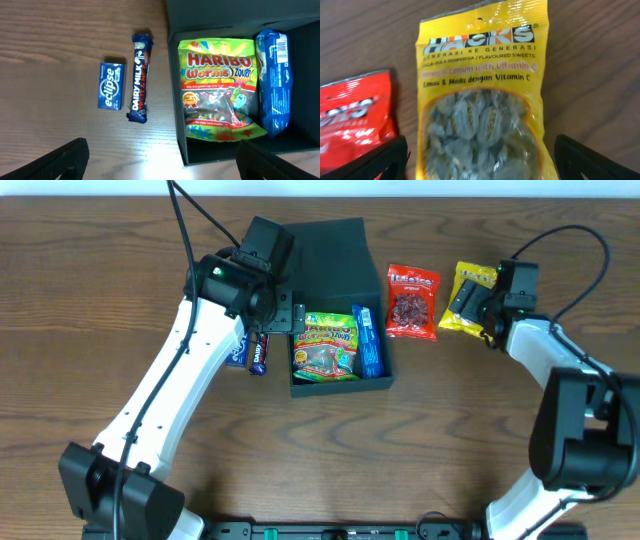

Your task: Pack container

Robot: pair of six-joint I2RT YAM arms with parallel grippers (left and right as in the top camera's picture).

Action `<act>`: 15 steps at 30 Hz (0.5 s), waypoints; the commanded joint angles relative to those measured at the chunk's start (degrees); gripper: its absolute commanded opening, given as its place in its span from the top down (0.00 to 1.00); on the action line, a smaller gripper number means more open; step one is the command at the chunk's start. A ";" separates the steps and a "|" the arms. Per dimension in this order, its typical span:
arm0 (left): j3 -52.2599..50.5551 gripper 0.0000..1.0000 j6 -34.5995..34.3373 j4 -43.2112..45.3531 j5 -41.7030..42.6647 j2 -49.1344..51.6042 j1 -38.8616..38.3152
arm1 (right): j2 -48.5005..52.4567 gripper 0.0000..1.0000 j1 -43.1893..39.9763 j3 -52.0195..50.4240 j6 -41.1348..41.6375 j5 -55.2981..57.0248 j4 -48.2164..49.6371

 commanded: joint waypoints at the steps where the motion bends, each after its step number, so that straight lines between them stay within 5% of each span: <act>1: 0.44 0.05 1.03 -0.31 0.85 -1.14 0.13 | 2.47 0.10 -0.39 0.50 -1.20 1.07 1.40; 6: 0.44 0.05 1.03 -0.31 0.83 -1.14 0.13 | 5.60 0.46 -0.33 0.50 -1.18 1.20 2.16; 11: 0.44 0.05 1.05 -0.28 0.81 -1.14 0.13 | 5.70 0.62 -0.33 0.50 -1.18 1.20 1.51; 15: 0.44 0.05 1.01 -0.55 0.96 -1.14 0.13 | 5.57 0.86 -0.33 1.20 -1.18 1.20 -1.29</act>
